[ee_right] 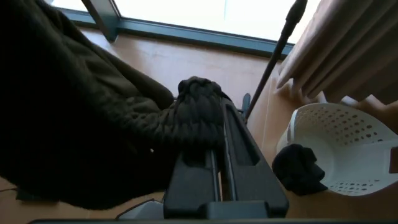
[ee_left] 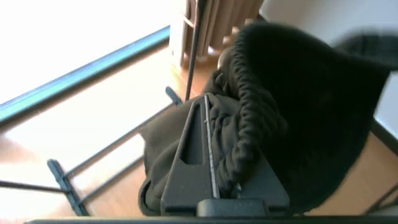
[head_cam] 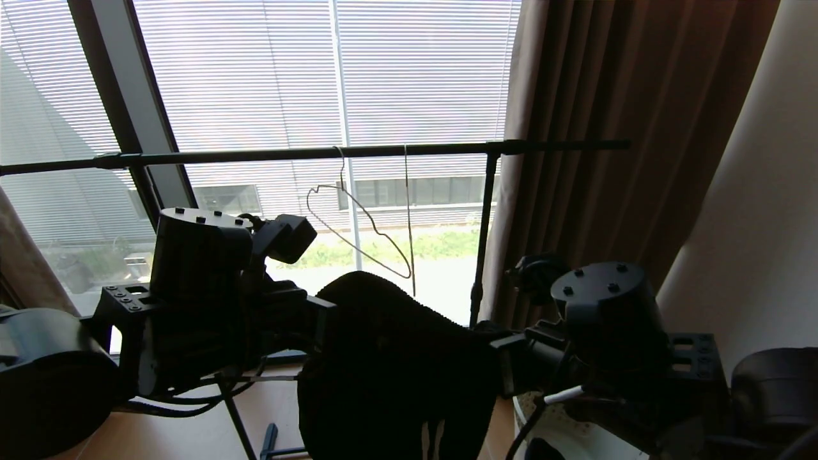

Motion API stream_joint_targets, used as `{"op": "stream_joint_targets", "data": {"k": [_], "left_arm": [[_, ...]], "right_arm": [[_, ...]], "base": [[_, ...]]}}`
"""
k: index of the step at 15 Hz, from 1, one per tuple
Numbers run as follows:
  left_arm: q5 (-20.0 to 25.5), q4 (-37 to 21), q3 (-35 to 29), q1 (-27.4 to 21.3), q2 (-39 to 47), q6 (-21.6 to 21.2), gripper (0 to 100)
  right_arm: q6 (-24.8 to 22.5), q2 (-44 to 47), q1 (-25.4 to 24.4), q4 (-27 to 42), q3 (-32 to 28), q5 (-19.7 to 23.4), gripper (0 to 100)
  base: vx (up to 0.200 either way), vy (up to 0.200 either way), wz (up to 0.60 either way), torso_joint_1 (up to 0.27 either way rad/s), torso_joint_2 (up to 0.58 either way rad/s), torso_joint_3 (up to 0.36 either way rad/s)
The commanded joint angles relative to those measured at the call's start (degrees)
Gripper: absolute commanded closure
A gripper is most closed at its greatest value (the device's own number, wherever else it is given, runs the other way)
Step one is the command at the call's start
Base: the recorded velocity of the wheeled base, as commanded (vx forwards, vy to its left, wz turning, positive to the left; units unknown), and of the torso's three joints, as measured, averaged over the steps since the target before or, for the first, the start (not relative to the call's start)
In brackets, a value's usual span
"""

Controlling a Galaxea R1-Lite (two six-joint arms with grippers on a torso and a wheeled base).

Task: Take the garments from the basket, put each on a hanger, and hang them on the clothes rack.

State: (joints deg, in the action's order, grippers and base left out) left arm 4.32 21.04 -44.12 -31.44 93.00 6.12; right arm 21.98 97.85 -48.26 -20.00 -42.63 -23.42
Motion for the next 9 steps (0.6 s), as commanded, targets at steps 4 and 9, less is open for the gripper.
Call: {"op": "stream_joint_targets", "data": {"k": [4, 9], "left_arm": [[-0.01, -0.04, -9.93, 0.15, 4.82, -2.25, 100], [-0.10, -0.56, -12.04, -1.52, 4.64, -3.04, 100]], "right_arm": [[-0.53, -5.66, -6.14, -6.80, 10.81, -1.45, 100], [-0.53, -2.58, -9.48, -7.51, 10.20, -1.81, 100]], "base": [[0.000, 0.000, 0.00, 0.000, 0.00, 0.000], [0.000, 0.000, 0.00, 0.000, 0.00, 0.000]]}}
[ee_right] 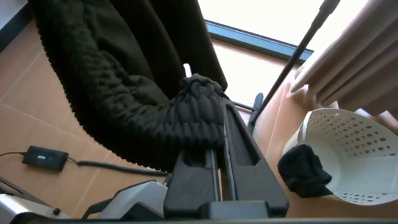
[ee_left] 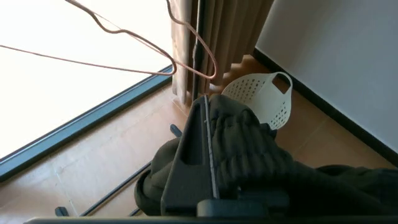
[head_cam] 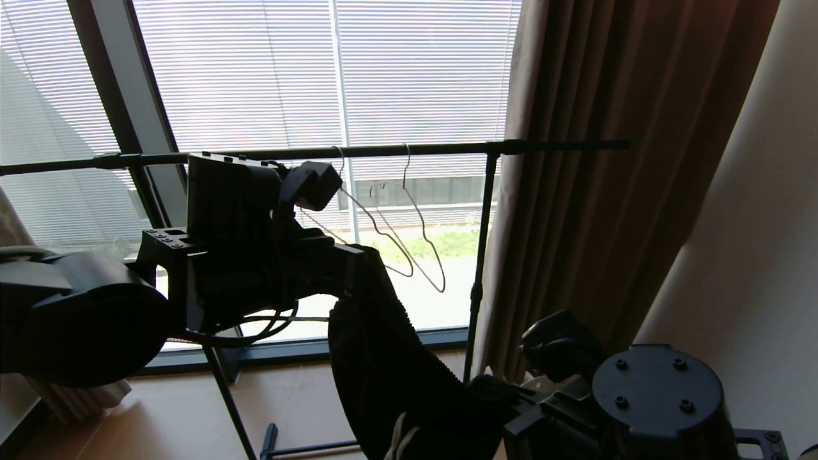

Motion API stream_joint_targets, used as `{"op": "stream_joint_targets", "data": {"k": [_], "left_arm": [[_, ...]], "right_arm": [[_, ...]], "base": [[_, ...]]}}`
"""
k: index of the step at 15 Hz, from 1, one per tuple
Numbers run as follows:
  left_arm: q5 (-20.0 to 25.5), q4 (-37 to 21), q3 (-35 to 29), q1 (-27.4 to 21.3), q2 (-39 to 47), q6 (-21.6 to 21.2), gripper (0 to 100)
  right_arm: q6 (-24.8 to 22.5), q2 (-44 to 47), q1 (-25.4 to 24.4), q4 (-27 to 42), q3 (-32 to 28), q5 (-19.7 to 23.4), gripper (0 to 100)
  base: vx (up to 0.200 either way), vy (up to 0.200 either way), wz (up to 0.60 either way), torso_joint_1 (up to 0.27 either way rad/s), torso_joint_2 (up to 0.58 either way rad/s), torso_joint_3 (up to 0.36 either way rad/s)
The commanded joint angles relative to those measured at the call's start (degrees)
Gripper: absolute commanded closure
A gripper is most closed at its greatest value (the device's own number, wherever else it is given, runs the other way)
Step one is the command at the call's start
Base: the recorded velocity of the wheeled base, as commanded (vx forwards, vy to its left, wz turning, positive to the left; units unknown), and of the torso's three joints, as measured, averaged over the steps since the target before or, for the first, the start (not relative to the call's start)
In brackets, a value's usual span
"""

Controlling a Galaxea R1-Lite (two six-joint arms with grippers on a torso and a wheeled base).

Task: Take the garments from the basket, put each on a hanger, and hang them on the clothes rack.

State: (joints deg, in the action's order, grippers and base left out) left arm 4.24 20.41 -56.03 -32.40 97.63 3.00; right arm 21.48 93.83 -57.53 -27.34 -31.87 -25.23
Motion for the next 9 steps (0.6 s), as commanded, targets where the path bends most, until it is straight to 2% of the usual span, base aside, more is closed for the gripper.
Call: {"op": "stream_joint_targets", "data": {"k": [1, 2, 5, 7, 9], "left_arm": [[-0.02, -0.98, -0.05, -0.56, -0.43, -0.01, 100], [-0.02, -2.21, -0.31, -0.56, -1.57, -0.01, 100], [-0.11, -2.83, -0.93, -0.56, -2.80, -0.36, 100], [-0.20, -3.88, -3.65, -0.29, -2.71, -0.45, 100], [-0.29, -6.78, -7.25, -0.20, -2.27, -0.45, 100]], "right_arm": [[-0.03, 2.06, 0.05, -1.31, -0.74, 0.01, 100], [-0.21, 2.23, 0.31, -1.75, -0.57, 0.01, 0], [-1.26, 2.76, 1.10, -1.84, 0.93, 0.45, 0], [-2.85, 5.40, 1.01, -2.19, 1.28, 0.89, 0], [-7.07, 6.28, 1.01, -3.33, 1.19, 2.30, 0]], "base": [[0.000, 0.000, 0.00, 0.000, 0.00, 0.000], [0.000, 0.000, 0.00, 0.000, 0.00, 0.000], [0.000, 0.000, 0.00, 0.000, 0.00, 0.000], [0.000, 0.000, 0.00, 0.000, 0.00, 0.000], [0.000, 0.000, 0.00, 0.000, 0.00, 0.000]]}}
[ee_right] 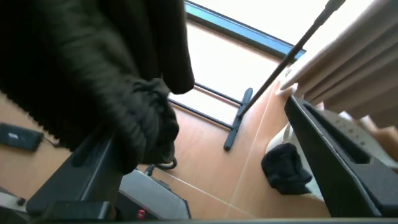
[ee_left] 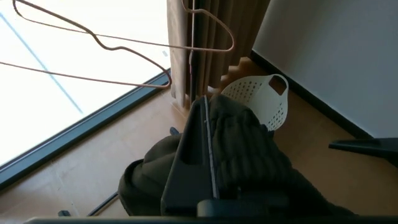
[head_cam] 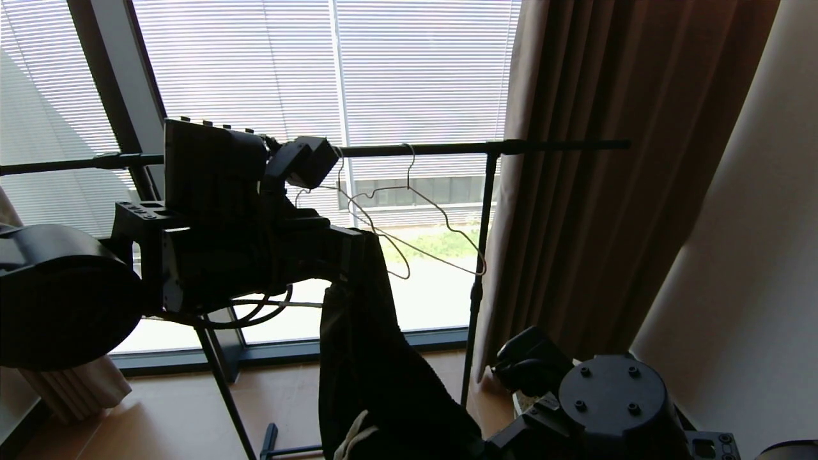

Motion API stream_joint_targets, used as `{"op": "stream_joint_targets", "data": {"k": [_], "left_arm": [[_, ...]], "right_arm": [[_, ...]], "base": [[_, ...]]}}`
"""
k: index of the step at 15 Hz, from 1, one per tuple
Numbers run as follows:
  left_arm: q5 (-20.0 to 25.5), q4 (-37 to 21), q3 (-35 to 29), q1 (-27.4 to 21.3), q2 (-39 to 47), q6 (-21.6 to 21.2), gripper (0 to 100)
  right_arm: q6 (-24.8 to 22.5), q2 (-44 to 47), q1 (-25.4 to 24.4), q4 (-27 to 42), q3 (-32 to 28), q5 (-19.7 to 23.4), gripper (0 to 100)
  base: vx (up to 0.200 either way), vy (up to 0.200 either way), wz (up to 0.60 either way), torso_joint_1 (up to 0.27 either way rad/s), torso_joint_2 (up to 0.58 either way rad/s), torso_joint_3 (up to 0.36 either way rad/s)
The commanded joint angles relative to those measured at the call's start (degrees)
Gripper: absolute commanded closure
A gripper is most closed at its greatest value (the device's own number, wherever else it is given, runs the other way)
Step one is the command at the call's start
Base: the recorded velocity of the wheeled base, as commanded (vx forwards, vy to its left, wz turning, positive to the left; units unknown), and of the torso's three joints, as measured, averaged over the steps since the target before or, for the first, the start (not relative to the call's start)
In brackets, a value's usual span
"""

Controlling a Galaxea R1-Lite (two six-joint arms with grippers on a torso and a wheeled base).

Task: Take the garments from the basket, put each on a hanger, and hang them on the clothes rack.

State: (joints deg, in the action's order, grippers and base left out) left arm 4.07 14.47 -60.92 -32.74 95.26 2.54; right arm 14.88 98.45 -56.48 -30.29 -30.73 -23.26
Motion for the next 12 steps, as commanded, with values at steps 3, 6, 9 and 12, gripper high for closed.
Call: {"op": "stream_joint_targets", "data": {"k": [3, 6, 9, 12], "left_arm": [[-0.20, -1.02, -5.00, 0.93, 1.95, -0.07, 100], [-0.47, -1.02, -4.47, 0.84, 2.74, -0.51, 100], [-0.56, -1.02, -3.33, 0.58, 2.83, -0.51, 100], [-0.56, -0.67, -1.05, -0.83, 2.65, -0.51, 100]], "right_arm": [[-8.38, 3.24, -0.03, -9.26, 1.46, 5.24, 0], [-14.18, 3.24, 0.14, -16.11, 1.46, 9.37, 0], [-15.41, 2.80, 0.14, -16.73, 0.59, 9.64, 0], [-15.41, 4.12, 0.14, -16.64, -2.05, 10.69, 0]], "base": [[0.000, 0.000, 0.00, 0.000, 0.00, 0.000], [0.000, 0.000, 0.00, 0.000, 0.00, 0.000], [0.000, 0.000, 0.00, 0.000, 0.00, 0.000], [0.000, 0.000, 0.00, 0.000, 0.00, 0.000]]}}
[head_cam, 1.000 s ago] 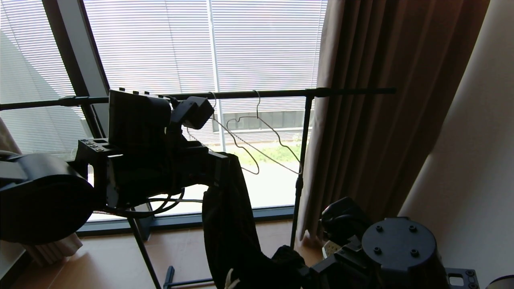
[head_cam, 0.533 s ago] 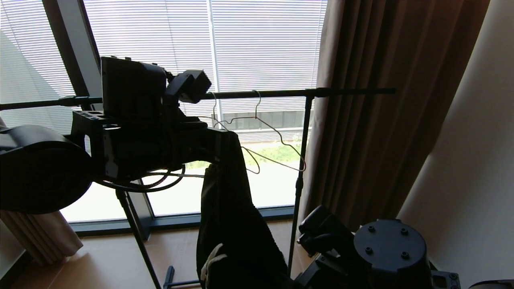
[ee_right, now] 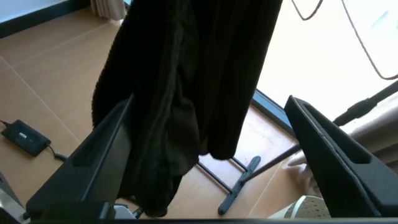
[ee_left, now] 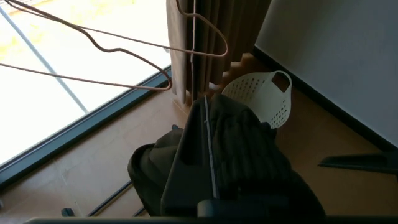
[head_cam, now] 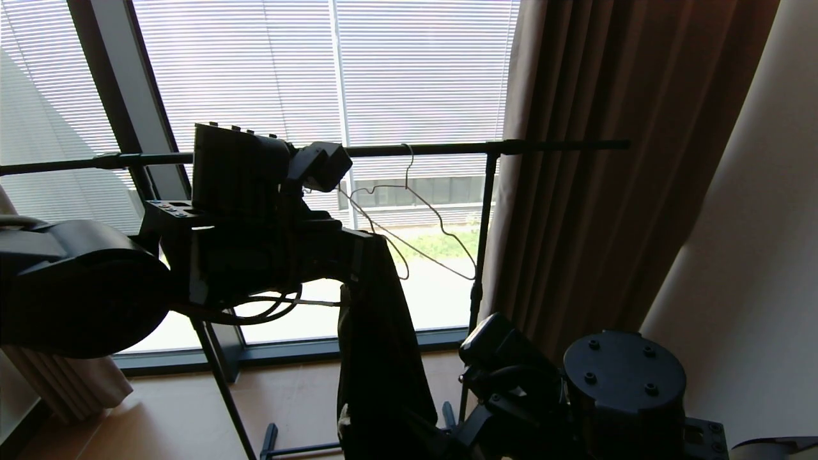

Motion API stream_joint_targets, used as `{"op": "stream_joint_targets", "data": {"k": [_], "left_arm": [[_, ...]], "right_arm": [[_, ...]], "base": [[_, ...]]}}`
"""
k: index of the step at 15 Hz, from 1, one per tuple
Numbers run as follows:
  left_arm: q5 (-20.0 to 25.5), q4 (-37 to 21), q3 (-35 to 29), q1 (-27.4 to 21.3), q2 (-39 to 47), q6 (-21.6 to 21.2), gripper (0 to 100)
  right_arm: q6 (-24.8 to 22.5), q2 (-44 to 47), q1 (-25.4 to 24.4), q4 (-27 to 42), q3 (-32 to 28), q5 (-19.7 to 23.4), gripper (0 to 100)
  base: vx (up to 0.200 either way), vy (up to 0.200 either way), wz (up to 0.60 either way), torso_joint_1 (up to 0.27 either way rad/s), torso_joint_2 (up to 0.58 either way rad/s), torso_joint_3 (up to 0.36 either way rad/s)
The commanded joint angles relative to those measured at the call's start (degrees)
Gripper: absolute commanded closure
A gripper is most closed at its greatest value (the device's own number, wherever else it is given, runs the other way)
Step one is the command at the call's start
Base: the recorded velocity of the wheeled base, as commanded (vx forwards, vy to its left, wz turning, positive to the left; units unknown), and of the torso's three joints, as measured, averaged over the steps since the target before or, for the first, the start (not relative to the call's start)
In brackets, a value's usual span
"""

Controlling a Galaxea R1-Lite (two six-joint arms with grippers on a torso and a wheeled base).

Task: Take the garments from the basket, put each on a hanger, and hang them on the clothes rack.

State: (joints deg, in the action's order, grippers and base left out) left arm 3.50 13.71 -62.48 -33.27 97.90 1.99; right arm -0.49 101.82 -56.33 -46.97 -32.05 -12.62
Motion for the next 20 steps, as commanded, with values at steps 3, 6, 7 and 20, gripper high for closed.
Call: {"op": "stream_joint_targets", "data": {"k": [3, 6, 7, 20], "left_arm": [[0.02, 0.00, 0.60, -0.75, -1.93, 0.12, 100], [0.19, 0.08, 3.15, -0.66, -3.95, 0.21, 100], [0.46, 0.08, 4.12, -0.66, -4.65, 0.12, 100], [5.64, 3.16, 19.67, -1.45, -8.43, -3.31, 0]], "right_arm": [[0.14, 6.64, -0.01, -0.05, -3.46, -0.04, 0], [1.28, 7.78, 1.75, -0.05, -3.20, 0.05, 100], [1.98, 7.43, 2.28, -0.05, -3.37, -0.13, 100], [8.57, 3.39, 17.40, 8.30, -16.38, -1.62, 100]], "base": [[0.000, 0.000, 0.00, 0.000, 0.00, 0.000], [0.000, 0.000, 0.00, 0.000, 0.00, 0.000], [0.000, 0.000, 0.00, 0.000, 0.00, 0.000], [0.000, 0.000, 0.00, 0.000, 0.00, 0.000]]}}
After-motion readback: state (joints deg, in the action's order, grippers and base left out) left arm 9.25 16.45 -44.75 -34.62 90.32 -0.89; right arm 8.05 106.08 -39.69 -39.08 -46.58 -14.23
